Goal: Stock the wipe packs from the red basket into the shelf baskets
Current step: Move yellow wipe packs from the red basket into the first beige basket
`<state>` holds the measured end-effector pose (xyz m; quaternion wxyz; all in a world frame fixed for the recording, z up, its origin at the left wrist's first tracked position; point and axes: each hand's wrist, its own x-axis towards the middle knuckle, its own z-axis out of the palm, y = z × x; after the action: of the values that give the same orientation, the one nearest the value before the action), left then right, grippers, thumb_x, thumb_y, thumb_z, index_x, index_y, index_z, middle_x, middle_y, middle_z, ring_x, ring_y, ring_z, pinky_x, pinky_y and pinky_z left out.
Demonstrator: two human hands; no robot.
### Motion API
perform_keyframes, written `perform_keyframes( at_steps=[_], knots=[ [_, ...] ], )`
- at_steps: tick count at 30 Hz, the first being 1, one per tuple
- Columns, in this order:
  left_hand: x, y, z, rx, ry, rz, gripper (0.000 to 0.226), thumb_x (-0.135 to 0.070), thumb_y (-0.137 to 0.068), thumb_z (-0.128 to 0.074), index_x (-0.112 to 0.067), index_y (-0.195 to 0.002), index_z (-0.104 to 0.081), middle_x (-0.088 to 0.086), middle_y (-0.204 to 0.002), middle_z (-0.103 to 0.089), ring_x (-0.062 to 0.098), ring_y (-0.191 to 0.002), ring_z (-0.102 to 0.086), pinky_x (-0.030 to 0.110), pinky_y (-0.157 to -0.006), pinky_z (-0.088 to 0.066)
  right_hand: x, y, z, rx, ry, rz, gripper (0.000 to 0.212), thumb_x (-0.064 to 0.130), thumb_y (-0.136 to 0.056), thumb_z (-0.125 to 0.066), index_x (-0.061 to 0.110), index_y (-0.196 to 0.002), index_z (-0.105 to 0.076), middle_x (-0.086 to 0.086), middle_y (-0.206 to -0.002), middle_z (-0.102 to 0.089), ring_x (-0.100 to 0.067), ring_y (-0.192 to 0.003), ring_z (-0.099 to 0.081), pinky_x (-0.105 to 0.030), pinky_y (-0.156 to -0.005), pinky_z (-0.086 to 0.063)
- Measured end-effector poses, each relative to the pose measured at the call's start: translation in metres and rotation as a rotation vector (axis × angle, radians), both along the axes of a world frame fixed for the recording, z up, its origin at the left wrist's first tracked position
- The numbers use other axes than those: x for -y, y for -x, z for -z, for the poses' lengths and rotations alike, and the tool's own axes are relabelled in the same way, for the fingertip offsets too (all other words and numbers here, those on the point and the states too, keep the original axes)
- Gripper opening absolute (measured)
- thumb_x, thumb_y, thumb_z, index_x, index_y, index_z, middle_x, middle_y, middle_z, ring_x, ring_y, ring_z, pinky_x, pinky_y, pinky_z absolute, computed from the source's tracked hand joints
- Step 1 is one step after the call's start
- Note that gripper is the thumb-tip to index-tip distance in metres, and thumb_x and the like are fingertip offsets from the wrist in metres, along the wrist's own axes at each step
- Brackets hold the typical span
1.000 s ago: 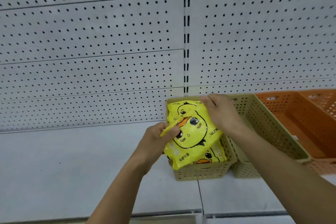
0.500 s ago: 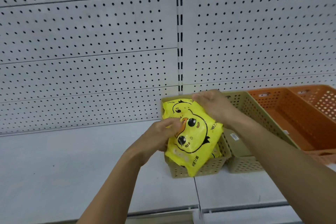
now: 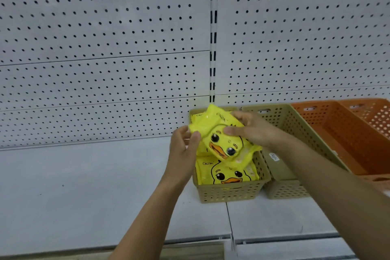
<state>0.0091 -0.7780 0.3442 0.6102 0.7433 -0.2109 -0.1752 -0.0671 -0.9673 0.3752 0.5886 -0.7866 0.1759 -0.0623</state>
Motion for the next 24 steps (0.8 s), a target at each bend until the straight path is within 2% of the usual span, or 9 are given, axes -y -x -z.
perform_keyframes(
  at_steps=[2,3,6,9,12,14,17,20,24],
  knots=[
    [-0.015,-0.002,0.017,0.203,-0.06,-0.035,0.052,-0.05,-0.095,-0.047,-0.023,-0.139,-0.037,-0.011,-0.134,-0.044,0.004,-0.123,-0.042,0.02,-0.096,-0.037,0.011,-0.005,0.007,-0.237,0.267,-0.188,0.045,0.034,-0.078,-0.076,0.026,-0.12,-0.06,0.013,-0.132,-0.055,-0.009,-0.122,-0.051,-0.039,-0.107,-0.039],
    [-0.021,0.0,0.023,0.293,-0.093,-0.007,0.059,-0.057,-0.091,-0.045,-0.024,-0.14,-0.038,-0.013,-0.134,-0.042,0.002,-0.126,-0.038,0.024,-0.102,-0.034,0.011,-0.009,0.011,-0.355,0.363,-0.287,0.046,0.038,-0.078,-0.075,0.029,-0.12,-0.059,0.02,-0.129,-0.051,-0.007,-0.123,-0.046,-0.036,-0.109,-0.035],
    [-0.026,0.008,0.035,0.555,-0.227,0.156,0.063,-0.066,-0.088,-0.032,-0.029,-0.136,-0.049,-0.018,-0.136,-0.047,-0.002,-0.13,-0.035,0.034,-0.112,-0.029,0.0,-0.024,0.019,-0.533,0.542,-0.463,0.029,0.048,-0.076,-0.073,0.041,-0.101,-0.061,0.028,-0.092,-0.051,-0.008,-0.103,-0.047,-0.029,-0.094,-0.037],
    [-0.028,0.014,0.029,0.798,-0.604,0.405,0.075,-0.069,-0.089,-0.002,-0.035,-0.14,-0.044,-0.021,-0.15,-0.038,-0.001,-0.145,-0.014,0.038,-0.121,0.003,-0.012,-0.023,0.028,-0.468,0.649,-0.333,0.046,0.042,-0.078,-0.072,0.029,-0.12,-0.058,0.014,-0.113,-0.056,-0.006,-0.105,-0.046,-0.027,-0.088,-0.037],
    [-0.028,0.016,0.022,0.883,-0.858,0.544,0.099,-0.065,-0.072,0.019,-0.029,-0.151,-0.028,-0.015,-0.161,-0.017,0.004,-0.149,-0.002,0.043,-0.117,0.015,-0.034,0.005,0.038,-0.32,0.985,-0.126,0.057,0.042,-0.084,-0.065,0.028,-0.135,-0.043,0.002,-0.137,-0.042,-0.018,-0.125,-0.04,-0.035,-0.1,-0.038],
    [-0.026,0.015,0.021,0.924,-0.923,0.618,0.104,-0.066,-0.068,0.019,-0.022,-0.154,-0.019,-0.009,-0.163,-0.009,0.007,-0.15,0.0,0.047,-0.118,0.016,-0.05,0.027,0.042,-0.408,0.953,-0.109,0.063,0.046,-0.094,-0.048,0.03,-0.149,-0.022,0.001,-0.157,-0.016,-0.022,-0.144,-0.014,-0.037,-0.115,-0.023],
    [-0.023,0.011,0.022,0.982,-0.952,0.681,0.11,-0.069,-0.064,0.02,-0.017,-0.154,-0.017,-0.002,-0.163,-0.011,0.01,-0.15,-0.006,0.049,-0.119,0.014,-0.062,0.038,0.05,-0.654,0.807,-0.196,0.064,0.055,-0.098,-0.024,0.032,-0.152,0.001,0.003,-0.159,0.014,-0.021,-0.147,0.014,-0.038,-0.119,-0.001],
    [-0.023,0.003,0.024,0.989,-0.907,0.693,0.114,-0.072,-0.061,0.02,-0.017,-0.152,-0.023,-0.001,-0.162,-0.019,0.014,-0.148,-0.017,0.05,-0.12,0.009,-0.064,0.032,0.054,-0.662,0.761,-0.127,0.067,0.062,-0.094,-0.019,0.034,-0.152,0.001,0.005,-0.159,0.014,-0.02,-0.146,0.015,-0.041,-0.12,-0.001],
    [-0.035,-0.001,0.033,1.034,-0.858,0.698,0.102,-0.078,-0.073,0.011,-0.021,-0.151,-0.025,-0.003,-0.161,-0.02,0.013,-0.147,-0.016,0.052,-0.118,0.007,-0.083,0.045,0.065,-0.55,0.926,0.073,0.065,0.063,-0.094,-0.007,0.033,-0.149,-0.022,0.005,-0.16,-0.01,-0.018,-0.148,-0.007,-0.038,-0.119,-0.012]
  ],
)
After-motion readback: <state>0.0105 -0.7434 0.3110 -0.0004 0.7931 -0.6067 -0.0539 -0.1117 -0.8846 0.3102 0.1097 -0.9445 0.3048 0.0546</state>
